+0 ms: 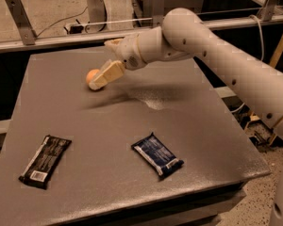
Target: Move orange near rxbar blueberry
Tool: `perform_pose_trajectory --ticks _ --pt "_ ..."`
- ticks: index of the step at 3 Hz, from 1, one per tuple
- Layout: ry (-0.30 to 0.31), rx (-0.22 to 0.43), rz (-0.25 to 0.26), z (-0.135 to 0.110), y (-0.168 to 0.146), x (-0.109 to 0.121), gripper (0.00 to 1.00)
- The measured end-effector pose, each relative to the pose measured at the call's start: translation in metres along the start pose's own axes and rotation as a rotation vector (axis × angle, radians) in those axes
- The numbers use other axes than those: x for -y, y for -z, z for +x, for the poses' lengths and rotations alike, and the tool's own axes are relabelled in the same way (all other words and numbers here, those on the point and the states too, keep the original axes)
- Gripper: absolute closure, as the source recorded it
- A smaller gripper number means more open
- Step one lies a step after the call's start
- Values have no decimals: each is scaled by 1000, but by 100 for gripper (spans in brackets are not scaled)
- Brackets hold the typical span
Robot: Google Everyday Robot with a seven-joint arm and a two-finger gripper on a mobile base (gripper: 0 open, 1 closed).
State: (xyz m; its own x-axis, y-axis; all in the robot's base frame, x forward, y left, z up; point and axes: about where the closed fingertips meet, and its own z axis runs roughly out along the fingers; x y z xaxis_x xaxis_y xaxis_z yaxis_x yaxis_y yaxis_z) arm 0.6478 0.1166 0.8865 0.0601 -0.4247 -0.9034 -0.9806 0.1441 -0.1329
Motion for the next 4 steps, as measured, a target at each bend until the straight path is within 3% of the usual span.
perform_pose_trajectory --ticks 2,3,4 --pt "-51 -2 -67 11 -35 -24 0" --pt "-70 -23 -55 22 -37 -24 0" --pt "-99 -19 -39 29 -38 -23 11"
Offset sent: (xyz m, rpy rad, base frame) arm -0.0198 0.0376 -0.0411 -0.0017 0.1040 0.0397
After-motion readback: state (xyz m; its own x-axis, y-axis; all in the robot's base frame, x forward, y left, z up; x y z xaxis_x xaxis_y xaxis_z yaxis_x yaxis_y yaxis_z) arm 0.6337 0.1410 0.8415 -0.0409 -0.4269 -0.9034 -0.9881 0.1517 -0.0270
